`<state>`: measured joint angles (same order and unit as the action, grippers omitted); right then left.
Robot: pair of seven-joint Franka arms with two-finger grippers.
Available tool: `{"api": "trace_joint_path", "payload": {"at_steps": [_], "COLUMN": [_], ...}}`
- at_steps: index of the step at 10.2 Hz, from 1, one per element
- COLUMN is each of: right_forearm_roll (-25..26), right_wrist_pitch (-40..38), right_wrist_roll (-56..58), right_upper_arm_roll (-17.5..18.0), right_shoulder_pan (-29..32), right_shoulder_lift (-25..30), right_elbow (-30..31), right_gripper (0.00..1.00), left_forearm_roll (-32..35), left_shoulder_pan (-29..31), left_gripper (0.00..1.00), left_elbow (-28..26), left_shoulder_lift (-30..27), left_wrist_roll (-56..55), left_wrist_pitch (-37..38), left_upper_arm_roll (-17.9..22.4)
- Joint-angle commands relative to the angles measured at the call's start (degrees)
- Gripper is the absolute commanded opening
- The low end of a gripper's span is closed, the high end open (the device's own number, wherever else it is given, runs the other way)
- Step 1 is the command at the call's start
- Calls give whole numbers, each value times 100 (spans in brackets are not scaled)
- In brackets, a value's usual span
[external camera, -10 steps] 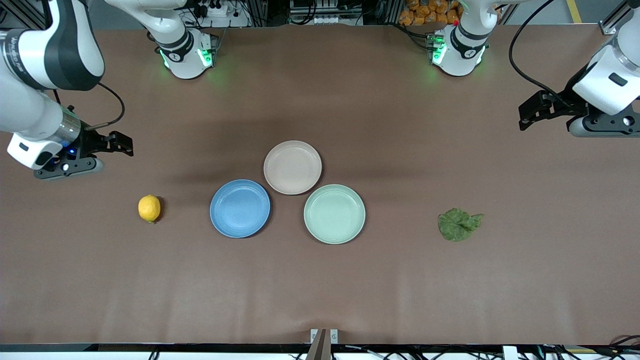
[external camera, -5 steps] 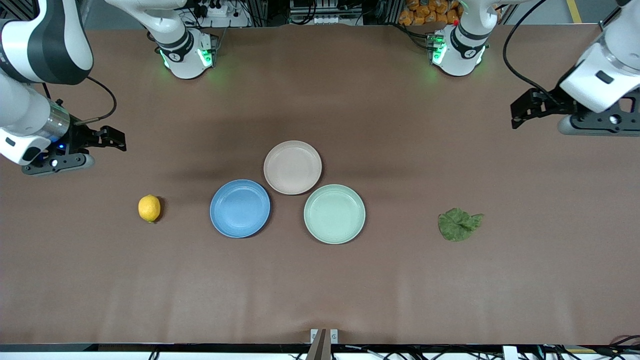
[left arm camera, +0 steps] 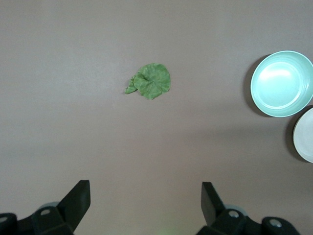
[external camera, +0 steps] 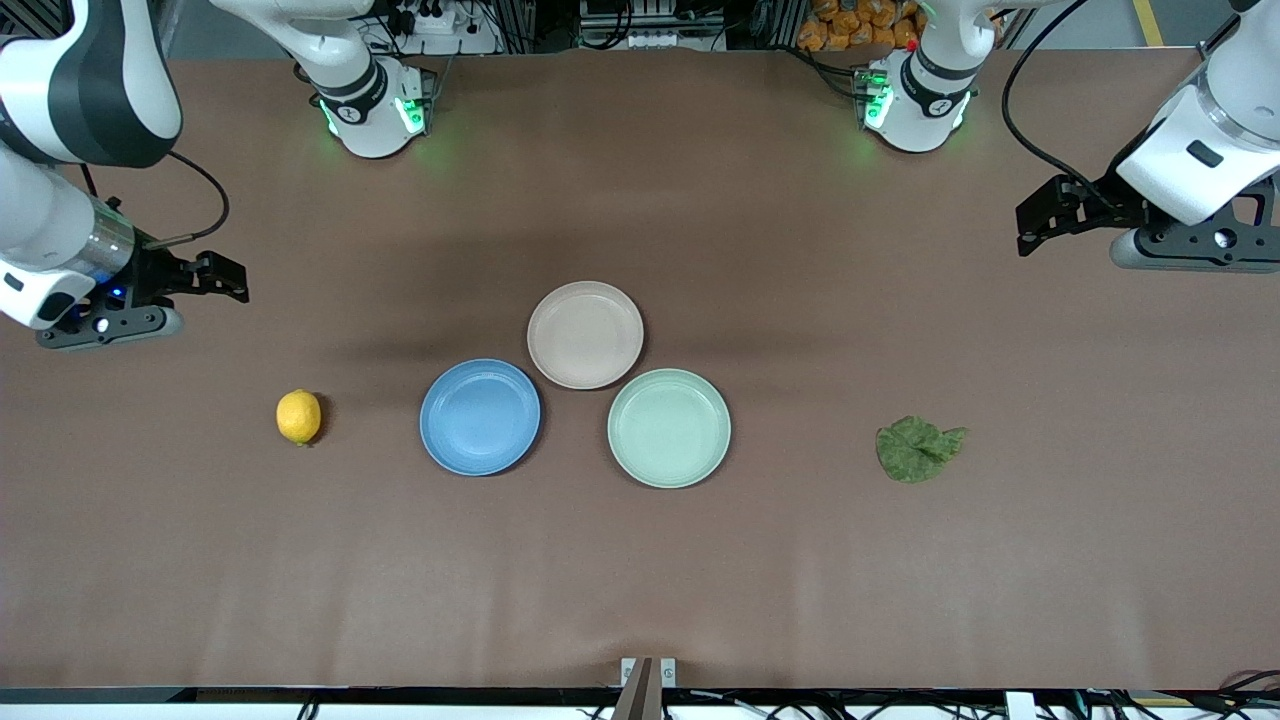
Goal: Pick lemon and lettuce from blue and beige plates
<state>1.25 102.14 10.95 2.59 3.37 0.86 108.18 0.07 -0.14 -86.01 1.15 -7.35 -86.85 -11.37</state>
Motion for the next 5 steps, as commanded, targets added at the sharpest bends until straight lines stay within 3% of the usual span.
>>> {"api": "trace_joint_path", "payload": {"at_steps": [1,3,5], "right_forearm_roll": [-2,-159,-353], "right_wrist_pitch": [-273,-352,-861], "right_wrist_roll": [-75,-1194,-1465], "right_upper_arm_roll": [48,66,83], "right_shoulder_pan": [41,-3,-143], "right_shoulder_lift": [11,-42,-304], "right_elbow": [-411,-657,-1305], "right_gripper": [100,100,100], "left_forearm_roll": [-112,-260,-271], "left_shoulder_pan": [14,198,190], "left_gripper": [100,100,100], "left_elbow": [85,85,93], "left_shoulder_lift": [16,16,16], "left_wrist_roll": [129,138,129], "left_wrist_pitch": [107,107,107], "left_upper_arm_roll": [12,12,12]}}
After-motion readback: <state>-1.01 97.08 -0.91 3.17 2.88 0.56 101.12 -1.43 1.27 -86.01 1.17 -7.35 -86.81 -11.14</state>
